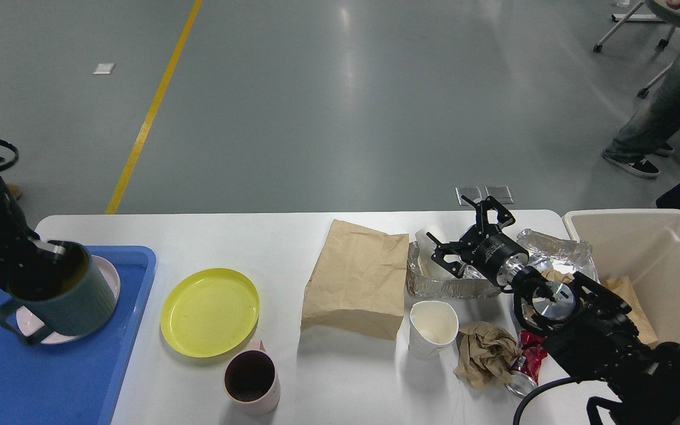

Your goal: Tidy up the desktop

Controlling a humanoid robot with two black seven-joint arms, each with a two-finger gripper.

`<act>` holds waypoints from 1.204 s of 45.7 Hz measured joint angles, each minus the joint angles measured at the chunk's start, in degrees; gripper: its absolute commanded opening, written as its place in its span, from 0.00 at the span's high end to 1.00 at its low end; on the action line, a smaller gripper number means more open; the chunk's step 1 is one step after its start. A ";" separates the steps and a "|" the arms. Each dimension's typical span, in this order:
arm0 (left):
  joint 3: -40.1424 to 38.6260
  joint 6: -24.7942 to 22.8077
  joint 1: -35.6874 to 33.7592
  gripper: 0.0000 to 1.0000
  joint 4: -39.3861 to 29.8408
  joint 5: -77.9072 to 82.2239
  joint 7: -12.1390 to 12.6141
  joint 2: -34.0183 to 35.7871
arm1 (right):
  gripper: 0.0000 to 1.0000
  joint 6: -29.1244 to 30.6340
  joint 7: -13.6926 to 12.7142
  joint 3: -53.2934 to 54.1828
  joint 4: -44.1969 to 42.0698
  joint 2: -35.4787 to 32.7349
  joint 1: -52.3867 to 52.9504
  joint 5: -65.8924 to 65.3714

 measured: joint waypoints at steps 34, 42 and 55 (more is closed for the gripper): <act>17.85 6.18 -1.70 1.00 0.79 6.96 -5.89 14.80 | 0.00 0.00 0.00 0.00 0.00 0.00 0.00 0.00; 13.38 12.08 9.19 1.00 5.90 7.89 -6.05 19.25 | 0.00 0.00 0.00 0.00 0.00 0.00 0.00 0.00; -3.81 12.10 34.14 1.00 24.32 7.57 -6.15 19.57 | 0.00 0.00 0.00 0.00 0.00 0.00 0.00 0.00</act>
